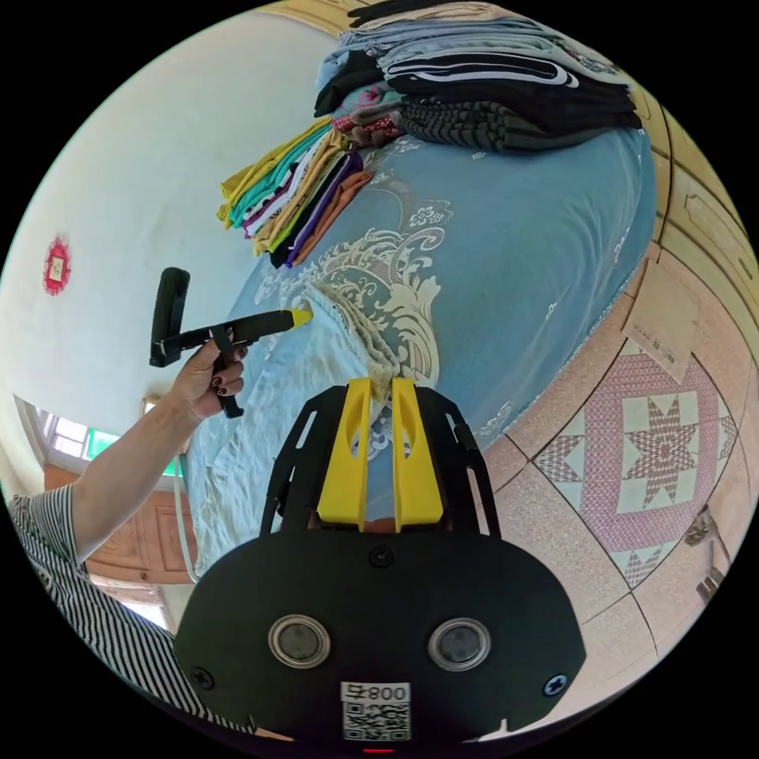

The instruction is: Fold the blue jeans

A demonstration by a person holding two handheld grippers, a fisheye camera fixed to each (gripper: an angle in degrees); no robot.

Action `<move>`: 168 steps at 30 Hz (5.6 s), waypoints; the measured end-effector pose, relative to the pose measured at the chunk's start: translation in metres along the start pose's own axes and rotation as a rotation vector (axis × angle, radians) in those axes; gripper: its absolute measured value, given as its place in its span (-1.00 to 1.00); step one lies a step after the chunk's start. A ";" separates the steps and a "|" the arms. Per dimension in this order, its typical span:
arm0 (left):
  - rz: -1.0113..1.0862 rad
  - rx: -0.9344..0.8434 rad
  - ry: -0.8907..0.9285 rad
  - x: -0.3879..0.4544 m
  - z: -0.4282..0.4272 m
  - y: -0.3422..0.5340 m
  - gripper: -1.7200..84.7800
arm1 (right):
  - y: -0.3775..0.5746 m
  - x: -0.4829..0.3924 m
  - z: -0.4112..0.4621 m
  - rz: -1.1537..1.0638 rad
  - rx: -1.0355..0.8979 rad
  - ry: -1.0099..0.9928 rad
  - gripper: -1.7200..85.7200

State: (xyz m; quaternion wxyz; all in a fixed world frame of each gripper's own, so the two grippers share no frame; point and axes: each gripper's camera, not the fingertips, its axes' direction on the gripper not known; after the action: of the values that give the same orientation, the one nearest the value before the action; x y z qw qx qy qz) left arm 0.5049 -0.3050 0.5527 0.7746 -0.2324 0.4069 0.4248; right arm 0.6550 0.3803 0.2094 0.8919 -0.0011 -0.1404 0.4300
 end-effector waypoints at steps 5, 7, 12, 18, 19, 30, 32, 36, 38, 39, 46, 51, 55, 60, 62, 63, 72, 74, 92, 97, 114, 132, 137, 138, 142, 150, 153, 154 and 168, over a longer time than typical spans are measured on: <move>0.048 0.037 0.003 0.005 -0.036 0.025 -0.93 | 0.006 -0.023 -0.014 -0.039 0.022 -0.081 -0.85; 0.055 0.060 0.011 0.006 -0.051 0.038 -0.92 | 0.008 -0.035 -0.020 -0.067 0.029 -0.109 -0.85; 0.071 0.145 0.022 0.009 -0.105 0.091 -0.92 | 0.018 -0.082 -0.036 -0.165 0.049 -0.193 -0.86; 0.095 0.231 -0.012 0.014 -0.171 0.167 -0.93 | 0.034 -0.152 -0.043 -0.315 0.039 -0.270 -0.87; 0.099 0.241 -0.017 0.014 -0.178 0.176 -0.93 | 0.036 -0.160 -0.044 -0.330 0.037 -0.277 -0.87; 0.083 0.329 -0.058 -0.001 -0.280 0.365 -0.92 | 0.100 -0.330 -0.013 -0.667 -0.094 -0.384 -0.88; 0.070 0.333 -0.066 -0.007 -0.291 0.399 -0.92 | 0.111 -0.356 -0.001 -0.709 -0.123 -0.392 -0.87; 0.024 0.338 -0.070 -0.024 -0.311 0.478 -0.92 | 0.139 -0.413 0.034 -0.801 -0.207 -0.407 -0.87; 0.001 0.340 -0.071 -0.034 -0.316 0.510 -0.92 | 0.151 -0.437 0.052 -0.841 -0.239 -0.400 -0.87; -0.020 0.341 -0.067 -0.041 -0.318 0.532 -0.92 | 0.158 -0.451 0.064 -0.858 -0.264 -0.402 -0.87; -0.141 0.355 -0.019 -0.083 -0.321 0.645 -0.93 | 0.195 -0.526 0.140 -0.942 -0.414 -0.406 -0.87; -0.231 0.348 0.014 -0.117 -0.316 0.722 -0.93 | 0.230 -0.581 0.210 -1.025 -0.525 -0.360 -0.87; -0.323 0.306 0.002 -0.142 -0.307 0.771 -0.92 | 0.250 -0.611 0.257 -1.071 -0.577 -0.309 -0.87; -0.585 0.313 0.028 -0.175 -0.298 0.859 -0.89 | 0.274 -0.645 0.331 -1.096 -0.688 -0.222 -0.86; -0.648 0.365 0.086 -0.176 -0.296 0.886 -0.86 | 0.282 -0.654 0.352 -1.102 -0.739 -0.206 -0.86; -0.673 0.378 0.110 -0.172 -0.294 0.899 -0.83 | 0.287 -0.660 0.365 -1.111 -0.765 -0.189 -0.85; -0.723 0.344 0.115 -0.117 -0.274 0.950 -0.75 | 0.308 -0.713 0.405 -1.177 -0.864 -0.203 -0.78; -0.724 0.318 0.119 -0.111 -0.270 0.957 -0.76 | 0.309 -0.725 0.402 -1.204 -0.879 -0.244 -0.80; -0.903 0.387 0.006 -0.083 -0.289 1.048 -0.74 | 0.278 -0.853 0.493 -1.567 -0.752 0.004 -0.74; -0.982 0.333 0.005 -0.102 -0.270 1.055 -0.74 | 0.301 -0.869 0.523 -1.656 -0.825 0.062 -0.74; -0.650 0.491 -0.177 -0.028 -0.347 1.029 -0.91 | 0.291 -0.893 0.481 -1.586 -0.598 0.023 -0.95; -0.754 0.364 -0.169 0.015 -0.303 1.025 -0.92 | 0.283 -0.875 0.477 -1.435 -0.557 -0.036 -0.91; -0.788 0.240 -0.225 0.028 -0.269 1.005 -0.95 | 0.315 -0.866 0.519 -1.504 -0.655 0.124 -0.95; -0.800 0.234 -0.218 0.029 -0.269 1.001 -0.95 | 0.322 -0.861 0.533 -1.524 -0.699 0.183 -0.95; -0.777 0.202 -0.237 0.040 -0.270 0.986 -0.95 | 0.328 -0.853 0.535 -1.578 -0.674 0.211 -0.96; -0.694 0.153 -0.298 0.082 -0.254 0.951 -0.95 | 0.307 -0.834 0.506 -1.483 -0.679 0.065 -0.96; -0.692 0.155 -0.300 0.088 -0.250 0.939 -0.95 | 0.317 -0.815 0.532 -1.521 -0.760 0.169 -0.96; -0.686 0.147 -0.301 0.090 -0.249 0.936 -0.95 | 0.316 -0.812 0.530 -1.525 -0.740 0.156 -0.96; -0.722 0.191 -0.364 0.140 -0.250 0.886 -0.95 | 0.221 -0.671 0.403 -1.240 -0.721 0.034 -0.96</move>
State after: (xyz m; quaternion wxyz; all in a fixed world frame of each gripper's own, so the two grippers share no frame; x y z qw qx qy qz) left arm -0.3114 0.0546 0.2835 0.9512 -0.2084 0.1933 0.1204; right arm -0.0119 -0.0428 0.4021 0.9181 -0.2224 -0.2347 -0.2292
